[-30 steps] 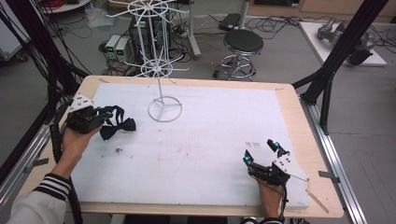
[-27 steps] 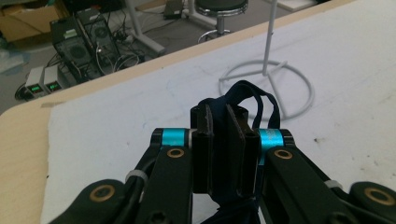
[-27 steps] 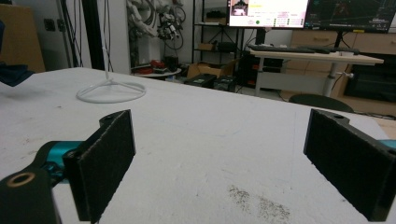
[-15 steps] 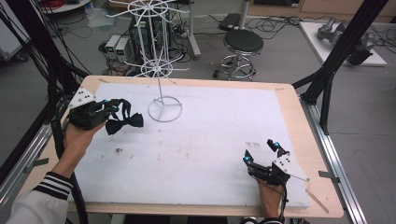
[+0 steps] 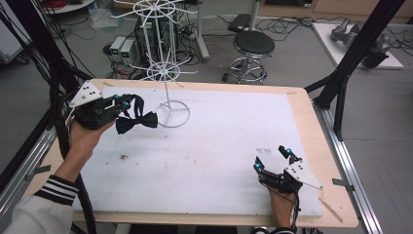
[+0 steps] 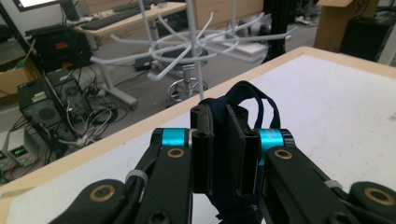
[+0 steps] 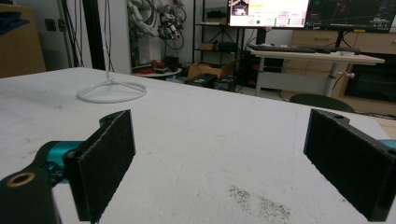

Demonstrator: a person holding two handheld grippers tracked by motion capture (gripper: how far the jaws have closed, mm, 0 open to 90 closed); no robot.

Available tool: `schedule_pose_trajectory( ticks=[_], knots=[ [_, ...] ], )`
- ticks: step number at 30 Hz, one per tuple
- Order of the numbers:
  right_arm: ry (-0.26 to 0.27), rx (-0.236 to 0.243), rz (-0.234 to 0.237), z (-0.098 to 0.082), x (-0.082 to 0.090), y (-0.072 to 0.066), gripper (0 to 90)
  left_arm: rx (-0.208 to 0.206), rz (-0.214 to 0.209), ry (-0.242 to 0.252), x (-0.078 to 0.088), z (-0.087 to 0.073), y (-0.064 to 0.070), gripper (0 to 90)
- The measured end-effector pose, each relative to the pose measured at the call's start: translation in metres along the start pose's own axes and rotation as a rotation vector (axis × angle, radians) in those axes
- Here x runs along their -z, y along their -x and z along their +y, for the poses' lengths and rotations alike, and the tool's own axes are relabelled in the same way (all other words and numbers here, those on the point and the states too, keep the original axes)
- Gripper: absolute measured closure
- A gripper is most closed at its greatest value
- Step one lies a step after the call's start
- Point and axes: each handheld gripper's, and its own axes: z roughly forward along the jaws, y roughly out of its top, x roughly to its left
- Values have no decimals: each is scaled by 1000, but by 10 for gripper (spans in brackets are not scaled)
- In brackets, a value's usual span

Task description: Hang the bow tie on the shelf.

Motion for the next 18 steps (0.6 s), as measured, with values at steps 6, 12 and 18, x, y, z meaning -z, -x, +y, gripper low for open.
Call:
schedule_pose_trajectory(
  ticks=[6,12,18],
  knots=[
    [0,2,-1,0,0,0,80,-2,-25,20,-4,10,4,806],
    [1,1,-1,0,0,0,80,0,-37,34,-12,20,10,806],
    [1,0,0,0,0,0,80,-3,-38,36,-21,29,14,806]
  ],
)
